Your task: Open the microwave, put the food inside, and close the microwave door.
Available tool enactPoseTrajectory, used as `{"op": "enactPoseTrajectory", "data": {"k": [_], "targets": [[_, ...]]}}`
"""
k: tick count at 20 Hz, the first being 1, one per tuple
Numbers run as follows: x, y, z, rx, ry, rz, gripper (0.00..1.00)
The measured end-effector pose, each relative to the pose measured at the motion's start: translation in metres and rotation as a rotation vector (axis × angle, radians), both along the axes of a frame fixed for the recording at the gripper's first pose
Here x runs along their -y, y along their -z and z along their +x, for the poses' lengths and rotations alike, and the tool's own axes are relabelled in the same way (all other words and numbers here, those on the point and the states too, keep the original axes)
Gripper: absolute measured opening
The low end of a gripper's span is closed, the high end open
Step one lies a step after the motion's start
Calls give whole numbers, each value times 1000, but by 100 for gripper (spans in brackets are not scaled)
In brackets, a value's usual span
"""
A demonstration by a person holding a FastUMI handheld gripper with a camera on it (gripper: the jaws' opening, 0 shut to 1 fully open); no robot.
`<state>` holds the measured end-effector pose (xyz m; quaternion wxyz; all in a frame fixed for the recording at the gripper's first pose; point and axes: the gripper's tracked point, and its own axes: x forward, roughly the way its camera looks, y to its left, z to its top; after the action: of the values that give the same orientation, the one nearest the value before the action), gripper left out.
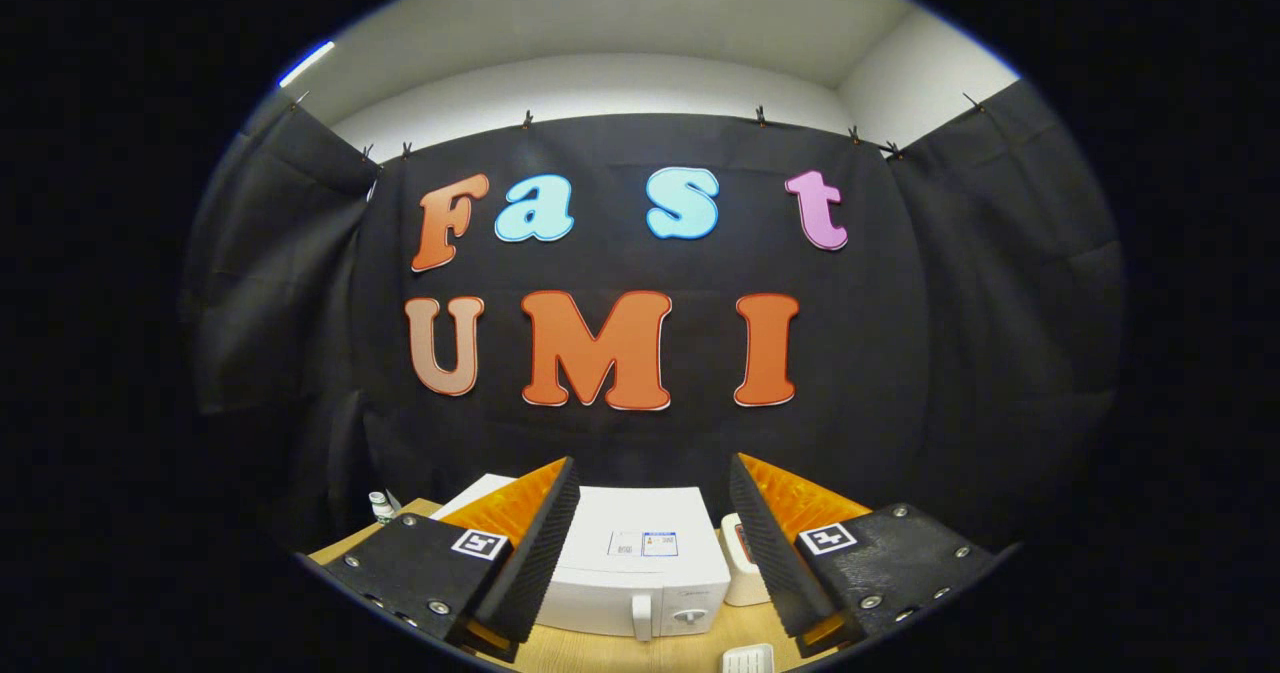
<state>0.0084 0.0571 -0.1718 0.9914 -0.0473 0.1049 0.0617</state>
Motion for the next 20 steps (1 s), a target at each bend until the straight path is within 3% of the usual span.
{"op": "enactPoseTrajectory", "data": {"k": [3, 10, 20], "targets": [[5, -52, 3, 65, -9, -33, 96], [5, -150, 0, 230, -32, -122, 97], [0, -200, 1, 294, -61, -70, 98]]}}
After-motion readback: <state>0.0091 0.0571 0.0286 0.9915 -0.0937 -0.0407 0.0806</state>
